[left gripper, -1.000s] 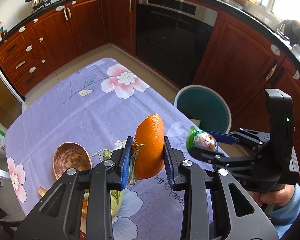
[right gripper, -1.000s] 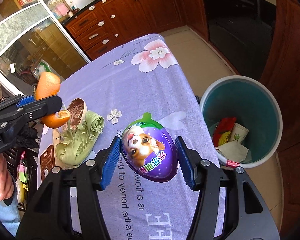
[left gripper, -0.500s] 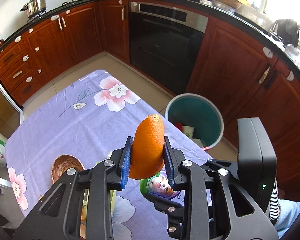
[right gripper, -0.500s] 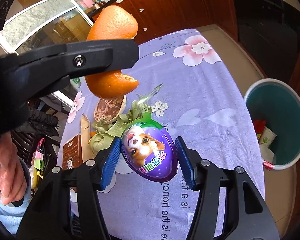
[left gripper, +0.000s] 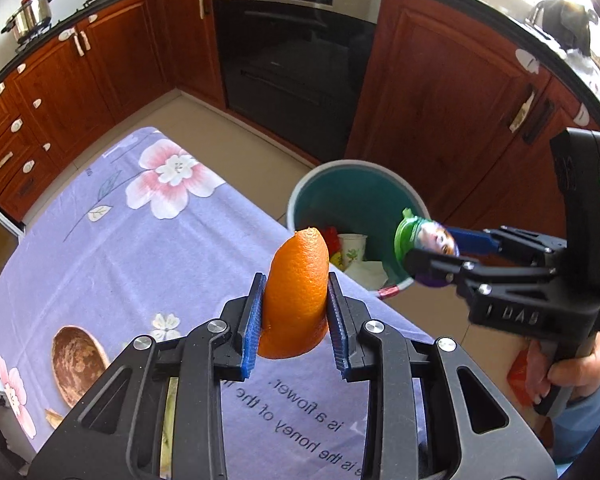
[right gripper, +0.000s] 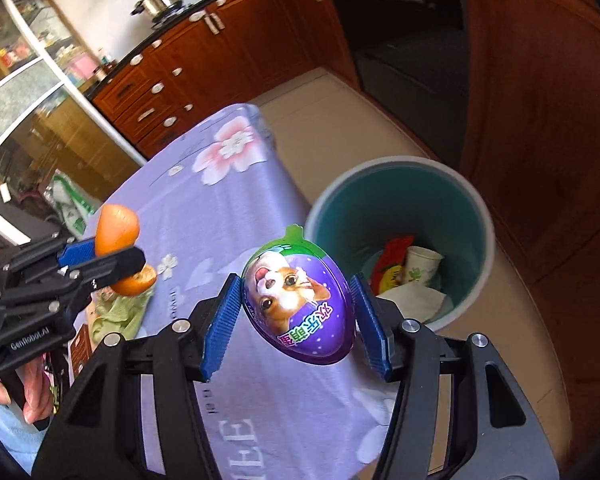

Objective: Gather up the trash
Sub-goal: 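Carry peel and egg over the teal bin and open both tools, then return both tools to the table and grasp the corn husk with the right tool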

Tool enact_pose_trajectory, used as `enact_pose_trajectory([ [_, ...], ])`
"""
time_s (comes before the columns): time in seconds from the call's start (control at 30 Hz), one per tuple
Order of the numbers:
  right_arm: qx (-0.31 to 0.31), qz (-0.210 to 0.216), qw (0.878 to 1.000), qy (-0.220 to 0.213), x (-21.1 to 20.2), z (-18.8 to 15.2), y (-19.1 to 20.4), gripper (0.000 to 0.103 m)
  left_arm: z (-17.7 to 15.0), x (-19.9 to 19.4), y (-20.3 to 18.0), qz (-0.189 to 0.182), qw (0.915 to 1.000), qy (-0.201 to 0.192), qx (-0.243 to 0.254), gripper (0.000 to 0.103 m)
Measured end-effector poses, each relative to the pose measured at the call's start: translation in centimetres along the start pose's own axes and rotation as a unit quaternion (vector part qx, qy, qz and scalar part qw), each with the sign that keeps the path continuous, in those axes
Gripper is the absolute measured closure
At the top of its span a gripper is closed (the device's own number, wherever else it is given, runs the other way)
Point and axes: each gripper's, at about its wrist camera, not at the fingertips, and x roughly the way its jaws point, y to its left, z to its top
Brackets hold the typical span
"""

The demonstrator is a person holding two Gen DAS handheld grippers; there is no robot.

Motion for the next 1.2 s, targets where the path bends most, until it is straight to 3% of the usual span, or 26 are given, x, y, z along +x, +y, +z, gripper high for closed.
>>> enact_pose_trajectory([
  [0.23,0.070,-0.034,0.997,-0.003,0.0,1.0,-6.9,0.049,2.9,5.7,-5.2,-0.027,0.9984,0.029,0.040,0.072],
  [0.5,0.097,-0.043,0.994,0.023,3.0,1.7,-9.1,0.049,4.0,10.3,-7.1,-0.033,0.9965,0.060,0.047,0.071],
  [0.63,0.094,-0.043,0.994,0.031,4.3,2.2,-8.8,0.049,3.9,11.1,-7.1,-0.027,0.9963,0.064,0.050,0.059],
  [0.7,0.097,-0.043,0.994,0.032,4.6,2.3,-8.8,0.048,4.0,11.0,-7.0,-0.019,0.9968,0.059,0.050,0.040],
  [0.73,0.101,-0.041,0.993,0.033,4.8,2.4,-8.8,0.042,4.1,10.8,-7.0,-0.013,0.9972,0.055,0.049,0.032],
  [0.77,0.107,-0.039,0.993,0.034,4.7,2.3,-8.9,0.028,4.0,10.7,-6.9,-0.011,0.9973,0.053,0.048,0.030],
  [0.8,0.111,-0.039,0.993,0.032,4.7,2.3,-8.9,0.024,4.0,10.5,-6.7,-0.012,0.9974,0.054,0.045,0.028],
  [0.93,0.119,-0.042,0.991,0.032,4.7,2.1,-8.5,0.017,3.8,9.9,-5.9,-0.011,0.9983,0.050,0.029,0.010],
  [1.2,0.120,-0.053,0.991,0.035,3.9,2.0,-7.6,0.017,3.1,8.0,-4.7,-0.016,0.9992,0.032,0.018,0.004],
])
